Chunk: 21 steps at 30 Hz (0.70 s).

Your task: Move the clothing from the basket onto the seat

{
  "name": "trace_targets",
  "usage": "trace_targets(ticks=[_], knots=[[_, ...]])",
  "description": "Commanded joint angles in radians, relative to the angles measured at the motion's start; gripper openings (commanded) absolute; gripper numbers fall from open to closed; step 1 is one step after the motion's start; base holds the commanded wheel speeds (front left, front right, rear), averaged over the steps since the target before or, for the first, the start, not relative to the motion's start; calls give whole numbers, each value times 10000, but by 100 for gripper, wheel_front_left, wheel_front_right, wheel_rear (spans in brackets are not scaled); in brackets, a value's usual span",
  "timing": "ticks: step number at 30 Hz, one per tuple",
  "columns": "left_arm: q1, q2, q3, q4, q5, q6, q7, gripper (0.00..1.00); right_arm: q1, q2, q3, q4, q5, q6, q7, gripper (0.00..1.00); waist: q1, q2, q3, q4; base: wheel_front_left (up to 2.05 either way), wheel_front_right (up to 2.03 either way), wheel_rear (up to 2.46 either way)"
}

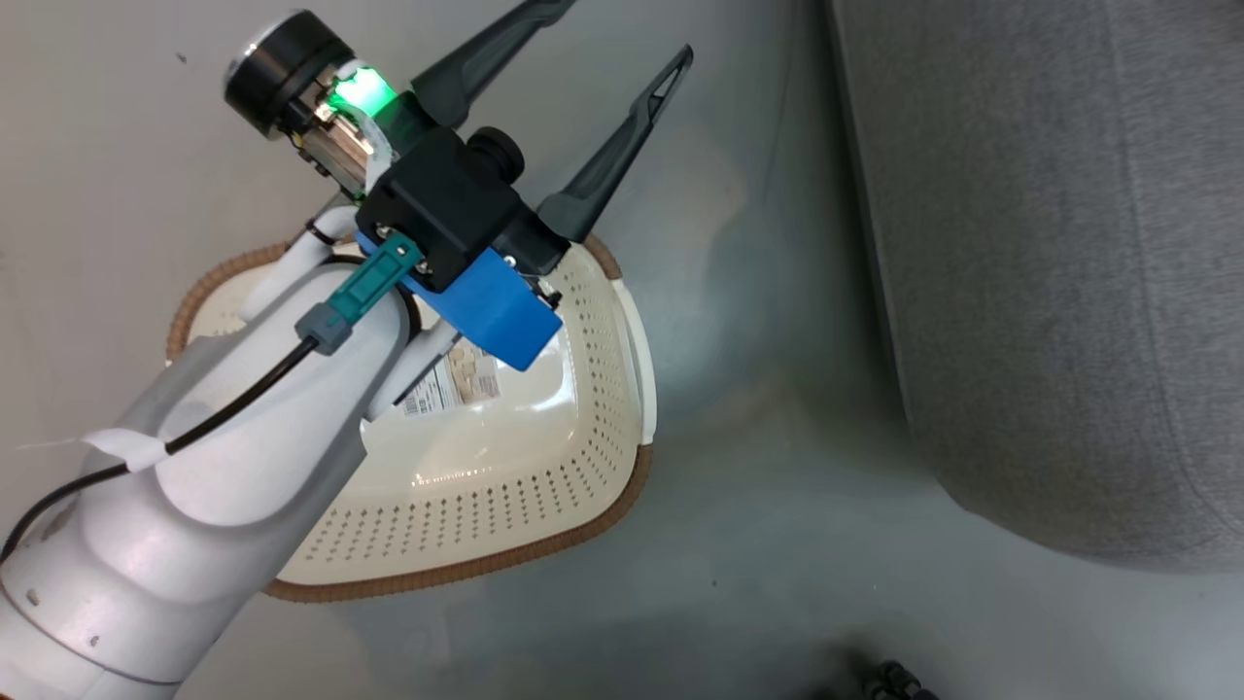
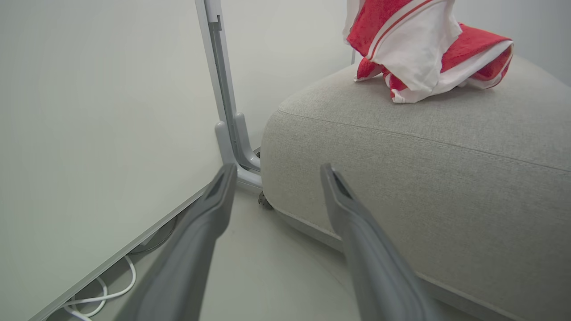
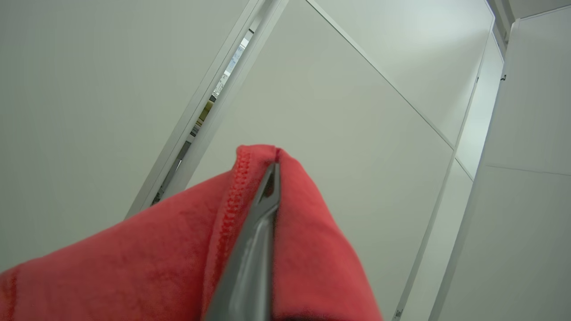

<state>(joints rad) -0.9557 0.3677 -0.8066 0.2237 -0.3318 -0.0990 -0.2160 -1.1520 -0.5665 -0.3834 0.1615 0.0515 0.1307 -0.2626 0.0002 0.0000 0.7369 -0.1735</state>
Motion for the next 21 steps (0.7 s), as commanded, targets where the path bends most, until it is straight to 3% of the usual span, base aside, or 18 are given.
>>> trace_targets(ticks=[1, 4, 7, 21], knots=[[-194, 104, 63, -118, 87, 7, 17, 100, -305, -420, -209, 270, 137, 2, -34, 0, -2, 0, 787, 65, 0, 0, 0], [-226, 265, 82, -301, 110, 60, 83, 100, -361, -1091, -424, 675, 152, 2, -32, 0, -2, 0, 1068, -49, 0, 0, 0], [-208, 410, 106, -418, 106, 88, 120, 100, 213, -1068, -433, 897, 150, 2, -32, 0, -2, 0, 1216, -211, 0, 0, 0], [-322, 363, -106, -588, 65, 104, 249, 100, 3473, 1858, -668, 1605, 4, 2, -34, 0, -2, 0, 1267, -121, 0, 0, 0]])
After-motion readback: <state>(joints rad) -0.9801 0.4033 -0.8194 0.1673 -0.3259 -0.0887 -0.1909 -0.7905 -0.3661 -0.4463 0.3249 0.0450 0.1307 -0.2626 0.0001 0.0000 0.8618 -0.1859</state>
